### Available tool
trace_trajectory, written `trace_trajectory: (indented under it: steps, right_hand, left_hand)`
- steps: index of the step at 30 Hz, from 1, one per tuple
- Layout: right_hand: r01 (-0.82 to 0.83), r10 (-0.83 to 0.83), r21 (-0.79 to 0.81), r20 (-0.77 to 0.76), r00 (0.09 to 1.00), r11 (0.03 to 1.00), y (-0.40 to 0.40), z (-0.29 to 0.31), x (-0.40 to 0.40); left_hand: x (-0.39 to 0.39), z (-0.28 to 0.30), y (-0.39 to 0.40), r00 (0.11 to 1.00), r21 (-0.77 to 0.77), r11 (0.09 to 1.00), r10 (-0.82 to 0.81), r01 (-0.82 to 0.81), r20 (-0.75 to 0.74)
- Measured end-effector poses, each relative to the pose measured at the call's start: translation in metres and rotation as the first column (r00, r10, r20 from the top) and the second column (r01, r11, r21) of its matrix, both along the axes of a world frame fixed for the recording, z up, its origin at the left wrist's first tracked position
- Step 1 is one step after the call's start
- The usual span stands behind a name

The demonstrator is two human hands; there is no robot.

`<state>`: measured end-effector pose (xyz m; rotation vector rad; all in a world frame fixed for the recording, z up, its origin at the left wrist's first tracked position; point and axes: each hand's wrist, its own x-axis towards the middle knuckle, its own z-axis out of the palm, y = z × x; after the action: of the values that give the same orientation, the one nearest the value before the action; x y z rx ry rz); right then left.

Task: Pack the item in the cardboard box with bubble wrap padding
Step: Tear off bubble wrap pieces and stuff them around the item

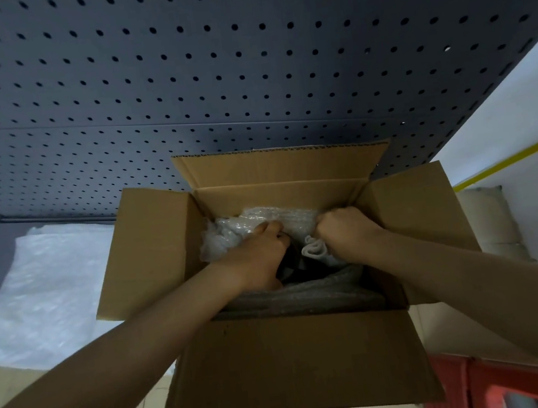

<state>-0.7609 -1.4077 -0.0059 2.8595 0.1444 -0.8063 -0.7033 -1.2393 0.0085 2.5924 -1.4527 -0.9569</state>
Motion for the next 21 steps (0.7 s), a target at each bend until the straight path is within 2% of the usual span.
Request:
trace_trajectory:
  steps: [7,16,21]
  right_hand:
    - [0.254,-0.265,0.180,0.041,0.963,0.950,0.011,-0.009,0.000]
    - [0.339,-0.366,0.224,0.087,0.927,0.914,0.008,-0.016,-0.010]
    - [0.416,-0.458,0.313,0.069,0.886,0.854,0.005,-0.014,-0.014]
  left_hand:
    - [-0.002,-0.009,0.001,0.997,0.012,0.999,-0.053,0.053,0.061]
    - [-0.001,-0.013,0.011,0.990,-0.055,0.998,-0.022,0.030,0.140]
    - [0.001,-0.018,0.011,0.982,-0.023,1.000,-0.013,0.018,0.186]
